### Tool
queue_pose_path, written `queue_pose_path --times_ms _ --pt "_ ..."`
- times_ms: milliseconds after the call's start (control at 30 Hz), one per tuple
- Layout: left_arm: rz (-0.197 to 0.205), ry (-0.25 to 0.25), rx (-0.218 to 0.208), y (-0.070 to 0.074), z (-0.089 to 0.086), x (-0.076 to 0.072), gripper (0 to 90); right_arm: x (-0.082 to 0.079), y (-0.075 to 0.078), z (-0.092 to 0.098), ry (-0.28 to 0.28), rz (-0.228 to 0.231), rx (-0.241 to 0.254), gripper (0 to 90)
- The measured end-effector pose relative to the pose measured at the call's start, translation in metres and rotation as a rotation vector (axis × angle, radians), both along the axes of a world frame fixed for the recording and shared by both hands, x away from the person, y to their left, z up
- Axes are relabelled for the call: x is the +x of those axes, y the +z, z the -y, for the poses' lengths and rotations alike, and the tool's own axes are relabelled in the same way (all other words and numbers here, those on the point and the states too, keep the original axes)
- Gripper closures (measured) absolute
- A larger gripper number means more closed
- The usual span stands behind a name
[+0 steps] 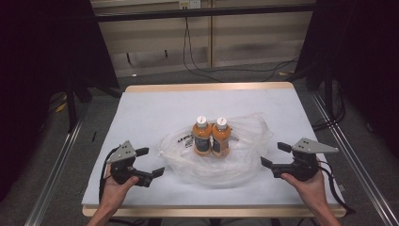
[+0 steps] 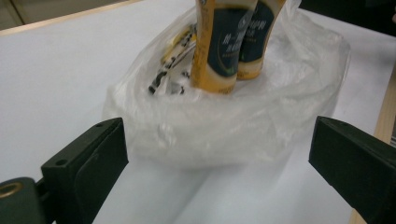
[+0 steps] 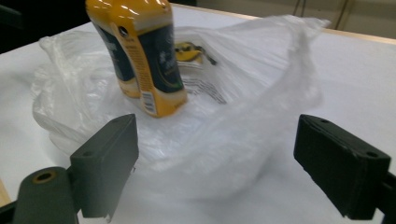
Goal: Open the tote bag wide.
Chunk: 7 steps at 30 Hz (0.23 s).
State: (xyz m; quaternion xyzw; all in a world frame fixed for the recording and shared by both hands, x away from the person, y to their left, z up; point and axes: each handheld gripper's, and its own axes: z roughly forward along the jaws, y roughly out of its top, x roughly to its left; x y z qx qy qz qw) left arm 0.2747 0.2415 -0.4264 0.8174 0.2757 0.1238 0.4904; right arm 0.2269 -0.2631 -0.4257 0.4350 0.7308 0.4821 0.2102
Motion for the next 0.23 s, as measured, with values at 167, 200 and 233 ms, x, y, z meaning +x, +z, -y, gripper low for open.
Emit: queue_pose_path --times_ms 167,200,233 --pt "-0.008 0.039 -0.032 -0.009 -0.017 -0.013 2.8 -0.014 -0.005 0.017 -0.073 0.002 -0.006 11.3" --pt "-0.007 0.05 -0.034 -0.012 -0.019 -0.015 2.8 -0.016 -0.005 0.02 -0.085 0.005 0.006 11.2" --pt "-0.013 0.063 -0.043 -0.015 -0.02 -0.017 3.0 -0.017 -0.005 0.022 -0.089 0.013 0.01 11.0"
